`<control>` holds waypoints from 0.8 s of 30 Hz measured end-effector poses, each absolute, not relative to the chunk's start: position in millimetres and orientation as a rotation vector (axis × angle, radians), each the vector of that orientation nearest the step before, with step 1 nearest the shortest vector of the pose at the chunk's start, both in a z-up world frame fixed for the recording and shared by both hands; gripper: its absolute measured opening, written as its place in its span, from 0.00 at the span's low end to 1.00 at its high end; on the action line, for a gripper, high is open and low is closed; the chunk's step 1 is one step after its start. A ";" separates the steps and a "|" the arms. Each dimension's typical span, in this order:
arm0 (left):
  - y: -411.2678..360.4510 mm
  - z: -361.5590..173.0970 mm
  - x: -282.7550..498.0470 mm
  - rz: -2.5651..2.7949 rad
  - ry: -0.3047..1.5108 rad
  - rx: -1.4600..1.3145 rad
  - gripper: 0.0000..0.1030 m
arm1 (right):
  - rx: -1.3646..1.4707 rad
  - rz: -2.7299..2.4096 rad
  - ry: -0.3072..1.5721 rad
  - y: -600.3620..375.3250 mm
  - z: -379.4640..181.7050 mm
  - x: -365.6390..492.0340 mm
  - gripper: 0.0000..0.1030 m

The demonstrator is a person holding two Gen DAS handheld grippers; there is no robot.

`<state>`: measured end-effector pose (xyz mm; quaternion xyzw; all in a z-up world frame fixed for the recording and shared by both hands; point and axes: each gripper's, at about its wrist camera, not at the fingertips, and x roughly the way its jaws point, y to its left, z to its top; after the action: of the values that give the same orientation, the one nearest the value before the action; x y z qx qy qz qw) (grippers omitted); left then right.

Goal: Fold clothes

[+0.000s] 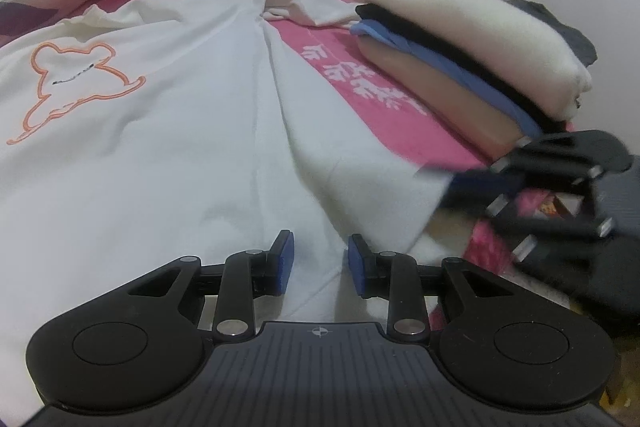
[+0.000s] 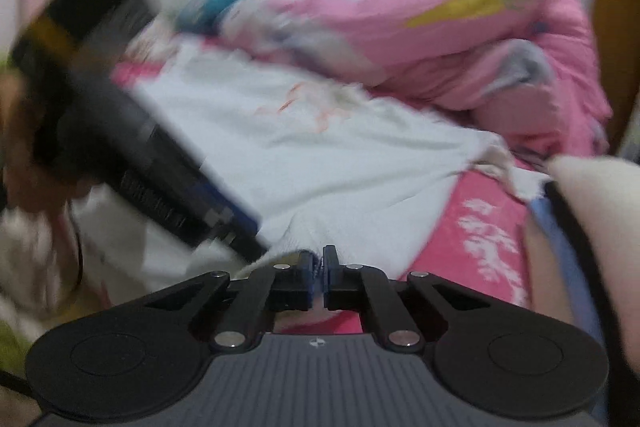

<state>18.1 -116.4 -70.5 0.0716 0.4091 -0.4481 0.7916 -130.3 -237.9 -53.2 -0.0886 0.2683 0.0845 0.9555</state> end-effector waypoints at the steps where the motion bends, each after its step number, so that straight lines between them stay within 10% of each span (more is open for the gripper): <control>1: -116.4 -70.2 17.4 -0.968 0.881 0.152 0.28 | -0.126 0.129 0.515 -247.2 -47.0 -138.4 0.02; 14: -114.8 -69.2 10.1 -0.984 0.880 0.207 0.29 | 0.399 -0.246 0.616 -323.1 -97.2 -214.1 0.00; 24: -48.2 -60.1 -13.7 -0.903 0.973 0.101 0.30 | 0.278 -0.175 0.484 -319.4 -51.8 -194.5 0.02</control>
<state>-13.7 -48.2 -60.1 0.0467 0.4513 -0.4189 0.7866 -194.5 -319.4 -51.8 0.1369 0.2384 -0.0863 0.9576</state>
